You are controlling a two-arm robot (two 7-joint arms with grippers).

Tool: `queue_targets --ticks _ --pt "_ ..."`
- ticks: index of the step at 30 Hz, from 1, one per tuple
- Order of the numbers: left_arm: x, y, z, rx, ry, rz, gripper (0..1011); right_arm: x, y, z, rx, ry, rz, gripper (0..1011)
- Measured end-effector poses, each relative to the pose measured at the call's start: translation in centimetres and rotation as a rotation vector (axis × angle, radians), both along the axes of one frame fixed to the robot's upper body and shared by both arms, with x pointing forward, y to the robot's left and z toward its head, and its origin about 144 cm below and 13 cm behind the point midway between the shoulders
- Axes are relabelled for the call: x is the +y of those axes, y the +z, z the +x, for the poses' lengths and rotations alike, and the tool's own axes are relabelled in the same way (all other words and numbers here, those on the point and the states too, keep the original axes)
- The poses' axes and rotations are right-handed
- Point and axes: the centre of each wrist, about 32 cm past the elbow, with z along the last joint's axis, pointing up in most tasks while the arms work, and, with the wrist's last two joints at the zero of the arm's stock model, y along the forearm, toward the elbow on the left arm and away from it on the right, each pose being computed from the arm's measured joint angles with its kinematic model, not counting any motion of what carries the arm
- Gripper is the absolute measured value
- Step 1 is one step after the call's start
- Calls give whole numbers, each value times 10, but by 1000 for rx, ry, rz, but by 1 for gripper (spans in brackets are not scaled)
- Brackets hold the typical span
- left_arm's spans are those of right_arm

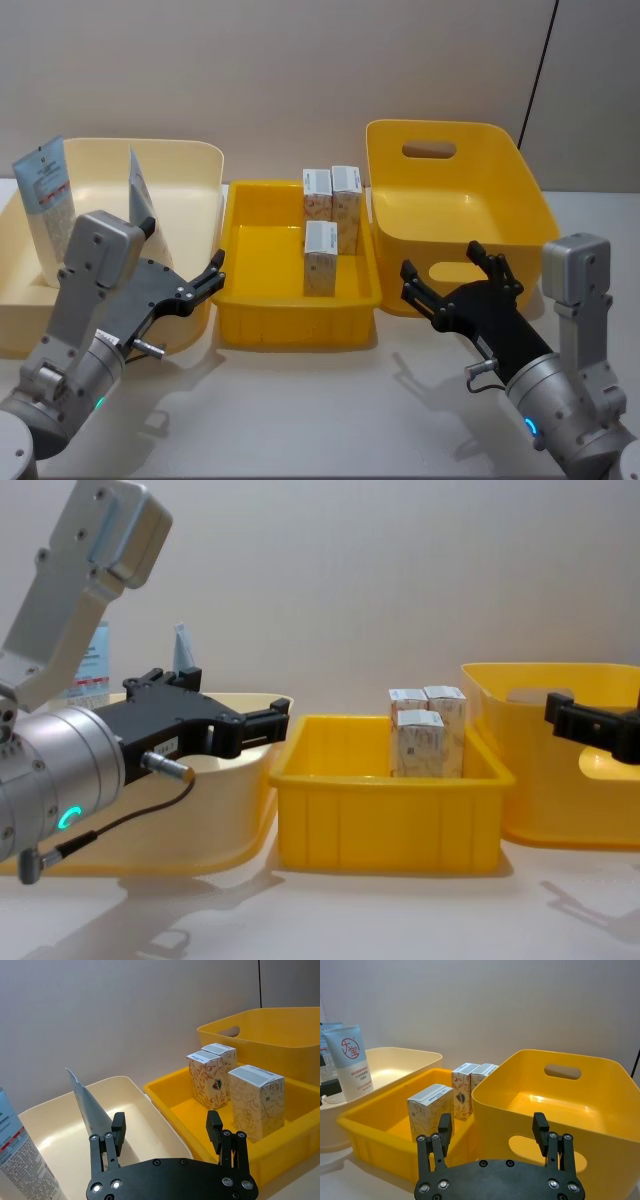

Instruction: Bimanual collaborative sorting of washing and personal care products

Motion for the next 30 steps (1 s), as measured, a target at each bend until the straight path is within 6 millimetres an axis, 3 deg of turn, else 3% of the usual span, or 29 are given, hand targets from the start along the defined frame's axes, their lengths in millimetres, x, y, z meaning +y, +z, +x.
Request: queue_targets --ticks 30 --pt "0 0 0 0 0 0 1003 0 0 0 0 0 0 1001"
